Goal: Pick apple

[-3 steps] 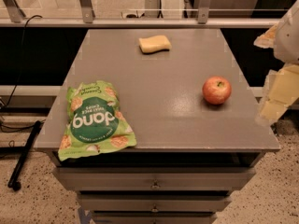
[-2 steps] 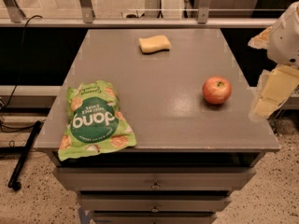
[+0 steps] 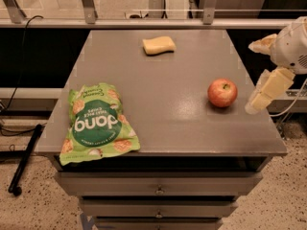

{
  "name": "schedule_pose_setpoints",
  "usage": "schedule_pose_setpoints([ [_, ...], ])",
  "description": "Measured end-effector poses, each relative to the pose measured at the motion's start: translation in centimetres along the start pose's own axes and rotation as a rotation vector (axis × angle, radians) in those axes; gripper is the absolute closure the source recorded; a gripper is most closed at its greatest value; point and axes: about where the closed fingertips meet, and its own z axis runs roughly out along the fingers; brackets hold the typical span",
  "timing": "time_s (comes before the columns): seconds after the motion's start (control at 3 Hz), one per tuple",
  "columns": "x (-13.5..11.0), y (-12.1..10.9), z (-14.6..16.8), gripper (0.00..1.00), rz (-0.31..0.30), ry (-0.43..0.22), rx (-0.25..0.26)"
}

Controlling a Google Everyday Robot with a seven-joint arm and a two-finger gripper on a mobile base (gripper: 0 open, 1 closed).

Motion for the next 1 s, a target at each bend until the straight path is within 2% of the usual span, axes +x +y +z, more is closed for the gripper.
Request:
schedule_pose_setpoints([
  [0.33,1.0,-0.5,3.4,0.00,0.037,-0.171,-0.052],
  [1.0,2.1,-0.8,6.8,0.00,0.042,-0.357,-0.080],
])
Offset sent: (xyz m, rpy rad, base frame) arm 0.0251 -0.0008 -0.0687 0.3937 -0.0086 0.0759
